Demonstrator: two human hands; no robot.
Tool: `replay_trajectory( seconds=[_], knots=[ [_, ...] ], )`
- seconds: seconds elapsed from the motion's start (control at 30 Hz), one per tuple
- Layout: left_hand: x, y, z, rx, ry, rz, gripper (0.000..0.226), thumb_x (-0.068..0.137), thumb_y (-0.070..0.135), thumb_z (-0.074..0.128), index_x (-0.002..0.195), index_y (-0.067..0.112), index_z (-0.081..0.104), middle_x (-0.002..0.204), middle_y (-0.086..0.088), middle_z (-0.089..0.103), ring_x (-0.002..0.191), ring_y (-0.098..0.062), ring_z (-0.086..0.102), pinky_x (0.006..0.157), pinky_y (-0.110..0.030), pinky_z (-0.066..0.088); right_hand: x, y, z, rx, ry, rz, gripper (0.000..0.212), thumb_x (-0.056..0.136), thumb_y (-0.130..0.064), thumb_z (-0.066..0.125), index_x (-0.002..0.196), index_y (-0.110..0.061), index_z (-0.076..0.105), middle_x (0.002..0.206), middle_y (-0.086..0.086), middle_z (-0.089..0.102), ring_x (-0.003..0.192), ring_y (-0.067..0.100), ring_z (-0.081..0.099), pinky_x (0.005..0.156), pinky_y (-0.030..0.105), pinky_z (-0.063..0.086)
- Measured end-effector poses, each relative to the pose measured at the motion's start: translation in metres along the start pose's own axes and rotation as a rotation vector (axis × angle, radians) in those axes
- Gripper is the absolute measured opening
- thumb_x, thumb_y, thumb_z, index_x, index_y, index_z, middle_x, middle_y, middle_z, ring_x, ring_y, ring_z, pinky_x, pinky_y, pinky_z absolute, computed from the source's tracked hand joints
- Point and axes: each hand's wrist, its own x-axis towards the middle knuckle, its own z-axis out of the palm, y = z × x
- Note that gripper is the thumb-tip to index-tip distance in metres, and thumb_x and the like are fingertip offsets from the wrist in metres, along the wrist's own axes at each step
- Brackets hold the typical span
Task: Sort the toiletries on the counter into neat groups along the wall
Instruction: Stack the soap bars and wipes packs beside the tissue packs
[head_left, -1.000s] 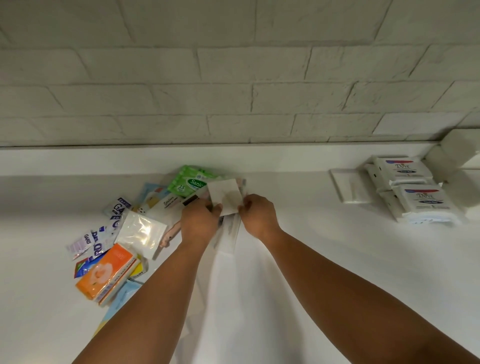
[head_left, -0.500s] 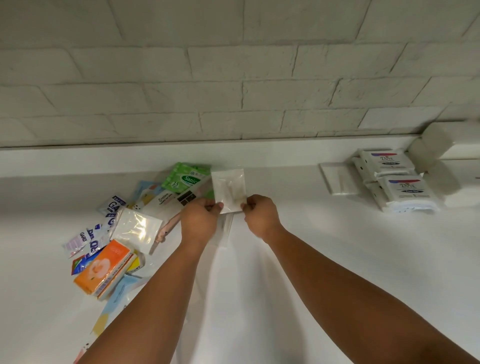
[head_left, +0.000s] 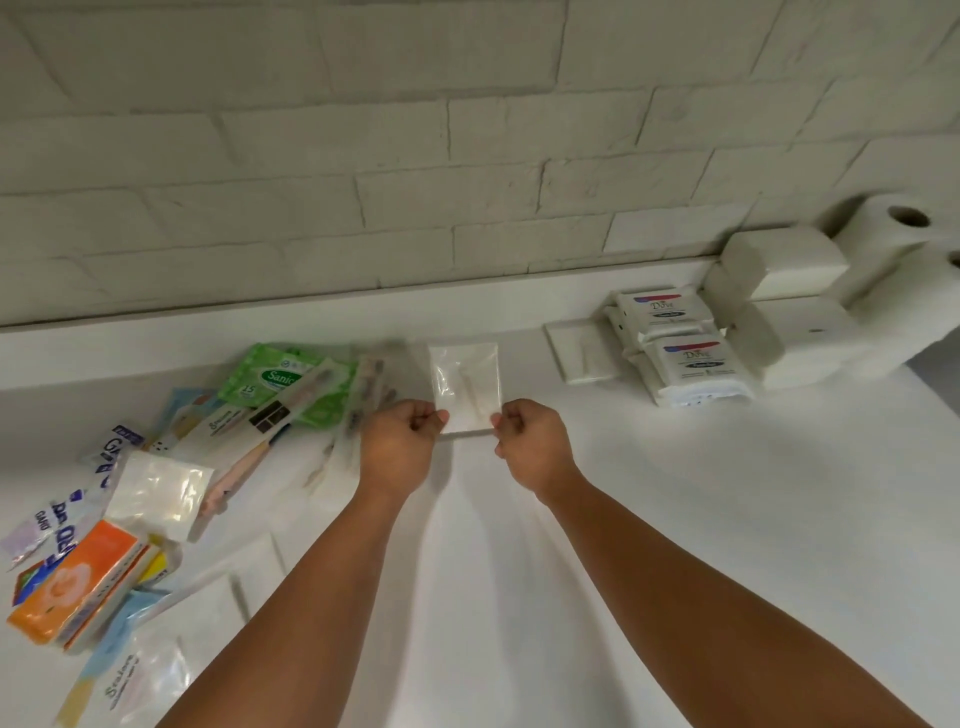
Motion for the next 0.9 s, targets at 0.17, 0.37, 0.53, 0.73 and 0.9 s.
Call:
replay_trajectory(
  seconds=[0.17, 0.37, 0.53, 0.73, 0.9],
  knots=[
    [0.000, 0.026, 0.047, 0.010, -0.057, 0.008, 0.018, 0.090, 0.027, 0.070, 0.075, 0.018, 0.069, 0.062, 0.007, 0.063, 0.056, -0.011, 0.054, 0.062, -0.024, 0.045, 0.015, 0.015, -0.045, 0.047, 0.064, 0.051, 0.014, 0.097, -0.020, 0.053, 0.096, -0.014, 0.066, 0.076, 0.000, 0.068, 0.058, 0.012, 0.061, 0.062, 0.027, 0.049],
    [0.011, 0.054, 0.103, 0.013, -0.078, -0.007, 0.018, 0.091, 0.025, 0.068, 0.074, 0.020, 0.069, 0.054, 0.008, 0.060, 0.042, 0.000, 0.051, 0.051, -0.019, 0.040, 0.039, 0.032, -0.093, 0.031, 0.106, 0.034, 0.017, 0.096, -0.015, 0.052, 0.102, -0.011, 0.068, 0.082, 0.000, 0.068, 0.063, 0.015, 0.061, 0.070, 0.034, 0.055],
    [0.027, 0.070, 0.135, 0.024, -0.063, -0.022, 0.010, 0.090, 0.026, 0.070, 0.086, 0.019, 0.076, 0.067, 0.006, 0.068, 0.069, -0.016, 0.069, 0.061, -0.023, 0.052, 0.049, 0.037, -0.112, -0.141, 0.179, -0.109, 0.027, 0.099, -0.014, 0.050, 0.121, -0.008, 0.064, 0.107, 0.007, 0.065, 0.099, 0.024, 0.062, 0.091, 0.024, 0.045],
    [0.049, 0.082, 0.164, 0.078, -0.046, -0.016, 0.013, 0.089, 0.023, 0.069, 0.085, 0.014, 0.078, 0.077, -0.005, 0.075, 0.083, -0.026, 0.072, 0.083, -0.037, 0.059, 0.053, 0.052, -0.113, -0.298, 0.154, -0.218, 0.045, 0.095, -0.005, 0.048, 0.140, 0.001, 0.044, 0.145, 0.015, 0.044, 0.137, 0.029, 0.040, 0.110, 0.020, 0.027],
    [0.058, 0.081, 0.184, 0.175, -0.057, -0.051, 0.018, 0.088, 0.025, 0.068, 0.094, 0.012, 0.079, 0.084, -0.007, 0.077, 0.085, -0.025, 0.072, 0.083, -0.035, 0.058, 0.060, 0.064, -0.115, -0.379, 0.035, -0.159, 0.058, 0.100, -0.011, 0.045, 0.151, 0.003, 0.021, 0.161, 0.018, 0.018, 0.151, 0.028, 0.014, 0.118, 0.023, 0.009]
  ],
)
